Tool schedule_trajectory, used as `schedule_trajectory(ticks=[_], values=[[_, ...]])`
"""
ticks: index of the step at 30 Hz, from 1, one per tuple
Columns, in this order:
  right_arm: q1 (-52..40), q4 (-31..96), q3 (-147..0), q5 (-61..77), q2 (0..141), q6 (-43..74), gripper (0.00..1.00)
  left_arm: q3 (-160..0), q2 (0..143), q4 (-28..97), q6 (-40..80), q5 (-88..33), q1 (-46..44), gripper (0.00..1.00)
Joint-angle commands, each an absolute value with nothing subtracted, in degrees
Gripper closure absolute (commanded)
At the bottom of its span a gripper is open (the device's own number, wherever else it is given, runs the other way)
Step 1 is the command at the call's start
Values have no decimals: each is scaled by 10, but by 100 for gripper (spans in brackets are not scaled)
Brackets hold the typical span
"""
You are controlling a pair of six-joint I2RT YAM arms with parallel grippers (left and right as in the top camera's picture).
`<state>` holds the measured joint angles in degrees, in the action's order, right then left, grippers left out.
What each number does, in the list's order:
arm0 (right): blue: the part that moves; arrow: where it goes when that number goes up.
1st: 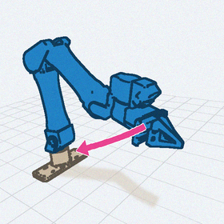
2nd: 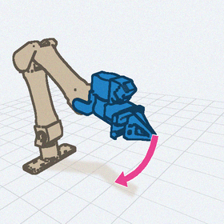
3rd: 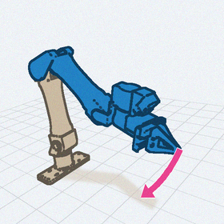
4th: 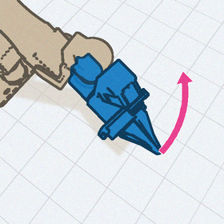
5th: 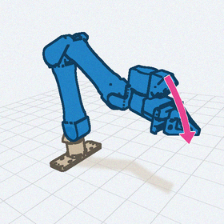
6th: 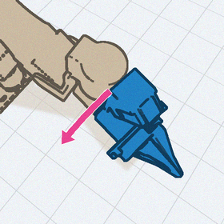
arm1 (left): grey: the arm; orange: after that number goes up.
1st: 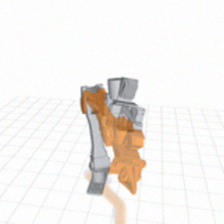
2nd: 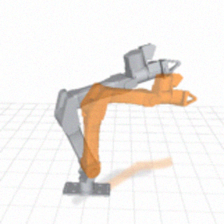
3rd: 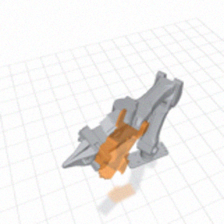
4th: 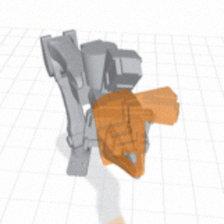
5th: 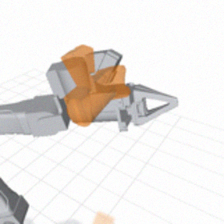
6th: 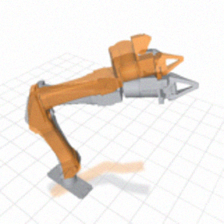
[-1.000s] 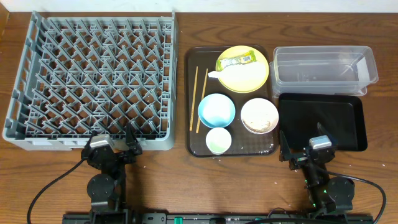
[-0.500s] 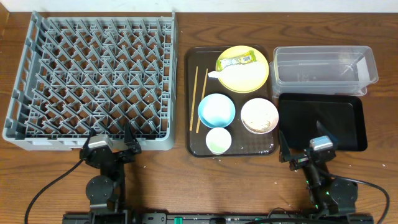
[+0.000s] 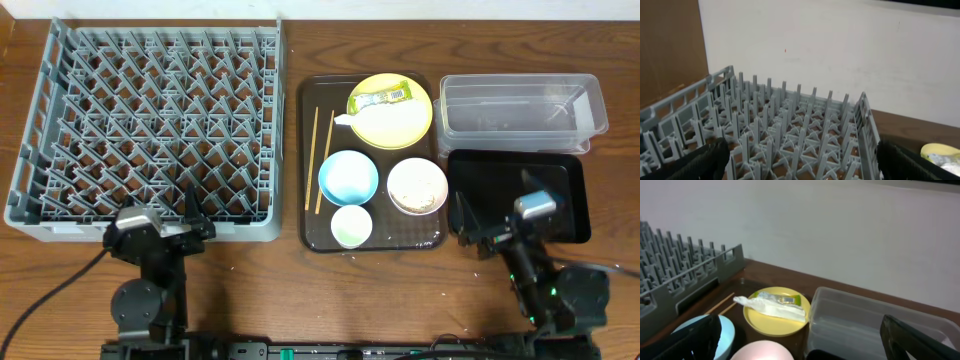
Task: Sort waste into correct bins and load items into the dishwasher
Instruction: 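Reach the right gripper to the wrapper and tissue on the yellow plate and grasp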
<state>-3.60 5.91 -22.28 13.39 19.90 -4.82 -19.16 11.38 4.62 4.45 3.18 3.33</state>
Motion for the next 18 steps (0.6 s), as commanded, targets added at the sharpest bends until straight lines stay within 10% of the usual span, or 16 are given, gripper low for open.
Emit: schedule_trajectory(ticks=[1, 18], values=[[-35, 71, -273, 148, 246, -55, 1, -240, 143, 58, 41, 36, 36, 5], [-35, 171, -516, 229, 492, -54, 1, -402, 274, 180, 41, 36, 36, 5]])
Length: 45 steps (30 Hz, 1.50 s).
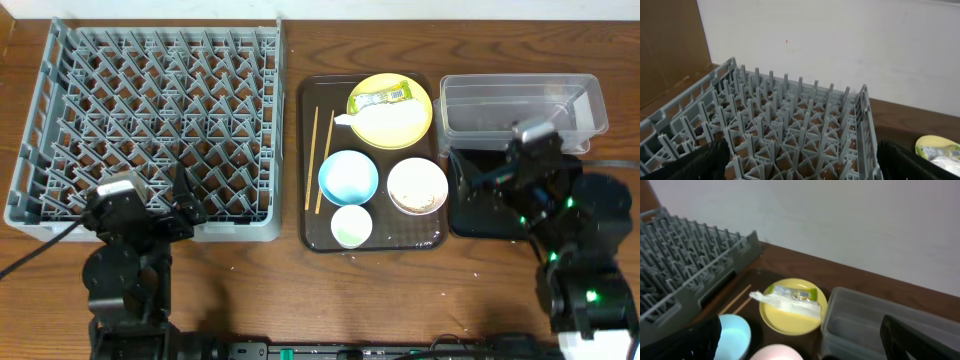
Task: Sort waste into correct bins and load items into the dishwasher
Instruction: 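Reach the right gripper to the wrapper and tissue on the yellow plate and grasp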
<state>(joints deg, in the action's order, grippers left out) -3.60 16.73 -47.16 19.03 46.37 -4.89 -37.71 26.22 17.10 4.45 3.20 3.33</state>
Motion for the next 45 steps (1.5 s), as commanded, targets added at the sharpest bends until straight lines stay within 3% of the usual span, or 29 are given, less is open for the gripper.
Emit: schedule_trajectory(ticks=[1, 11, 19, 24, 30, 40, 45], values=[[-36, 176, -534, 238, 509, -54, 1, -404, 279, 184, 41, 36, 36, 5], [-82, 302, -758, 247, 702, -54, 1, -404, 291, 189, 41, 36, 36, 5], [-104, 251, -779, 314, 765, -47, 1, -404, 291, 210, 41, 36, 36, 5], [-122, 199, -779, 288, 806, 45, 1, -404, 291, 210, 41, 36, 36, 5], [-182, 198, -791, 52, 865, 203, 1, -404, 291, 210, 41, 36, 36, 5], [-207, 428, -1054, -2, 1068, 309, 1, -404, 291, 210, 41, 36, 36, 5], [-207, 465, -1126, -2, 1163, 397, 1, -404, 291, 210, 41, 36, 36, 5]])
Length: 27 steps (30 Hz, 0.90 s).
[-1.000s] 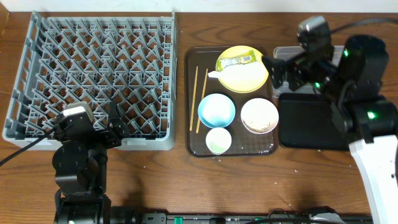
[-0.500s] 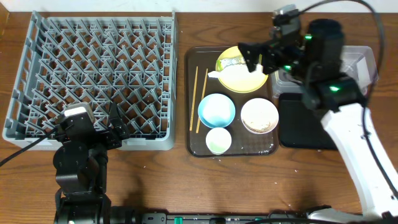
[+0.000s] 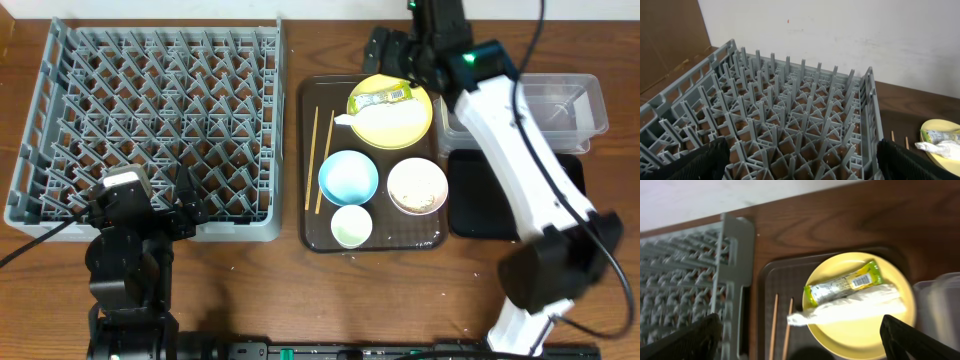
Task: Sort waste into correct bins and load items into the dishwasher
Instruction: 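Reach the right gripper to the wrapper and tissue on the yellow plate and grasp, then carry the wrapper and tissue right and drop into the clear bin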
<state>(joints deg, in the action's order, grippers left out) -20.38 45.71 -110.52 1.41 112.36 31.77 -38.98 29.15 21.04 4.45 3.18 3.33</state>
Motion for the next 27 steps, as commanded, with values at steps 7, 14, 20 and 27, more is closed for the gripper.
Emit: schedule_trajectory(ticks=[7, 14, 20, 27], values=[[-210, 460, -1126, -11, 1239, 536, 1, -404, 291, 210, 41, 36, 36, 5], [-214, 456, -1126, -37, 1296, 635, 23, -404, 291, 210, 41, 36, 36, 5], [-214, 438, -1126, -48, 1337, 651, 13, -404, 291, 210, 41, 36, 36, 5], [-214, 414, -1126, -49, 1366, 651, 14, -404, 291, 210, 41, 36, 36, 5]])
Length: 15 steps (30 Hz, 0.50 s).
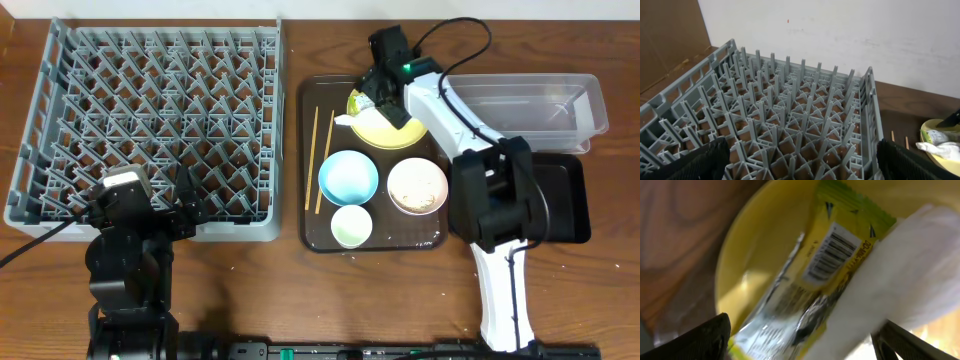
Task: Sort waste into correct bins and load items into the dishwasher
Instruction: 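Carry the wrapper and tissue right and drop into the clear bin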
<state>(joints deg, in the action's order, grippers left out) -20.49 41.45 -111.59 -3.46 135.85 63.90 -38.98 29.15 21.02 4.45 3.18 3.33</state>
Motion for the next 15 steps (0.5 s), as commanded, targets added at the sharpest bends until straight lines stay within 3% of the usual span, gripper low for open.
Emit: schedule_trajectory(ticks=[1, 5, 10, 12, 15], values=[[-214, 415, -1126, -49, 1367, 646, 16, -404, 291, 210, 41, 36, 36, 5], [-215, 429, -1125, -49, 1369, 626, 34, -404, 291, 210, 41, 36, 36, 5], [-215, 434, -1124, -49, 1369, 571, 73, -404, 291, 210, 41, 36, 36, 5], [-214, 433, -1124, -48, 1369, 555, 97, -404, 291, 210, 41, 36, 36, 5], [-213, 426, -1126, -30, 1363, 524, 99, -404, 291, 210, 41, 36, 36, 5]])
